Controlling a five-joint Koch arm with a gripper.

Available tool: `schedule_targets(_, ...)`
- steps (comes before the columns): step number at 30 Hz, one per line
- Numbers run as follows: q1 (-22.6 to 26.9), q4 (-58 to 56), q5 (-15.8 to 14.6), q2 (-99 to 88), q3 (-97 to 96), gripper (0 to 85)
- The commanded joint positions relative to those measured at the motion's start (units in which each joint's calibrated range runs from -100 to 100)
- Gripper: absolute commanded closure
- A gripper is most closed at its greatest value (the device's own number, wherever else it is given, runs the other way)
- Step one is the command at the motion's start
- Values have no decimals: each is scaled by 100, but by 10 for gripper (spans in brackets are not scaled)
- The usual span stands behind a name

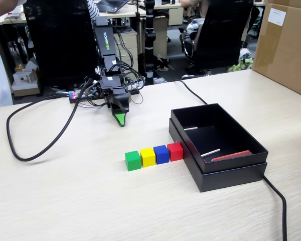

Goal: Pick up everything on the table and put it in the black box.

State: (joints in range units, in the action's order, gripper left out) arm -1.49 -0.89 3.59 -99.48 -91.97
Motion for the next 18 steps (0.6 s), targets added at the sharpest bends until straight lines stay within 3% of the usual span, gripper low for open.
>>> schedule_targets(1, -73, -1012, -5, 97, 956, 380)
schedule_targets(9, -117, -2386, -234, 2048, 3666, 380)
schedule_targets(18, -117, -4943, -366, 6294, 8009, 382)
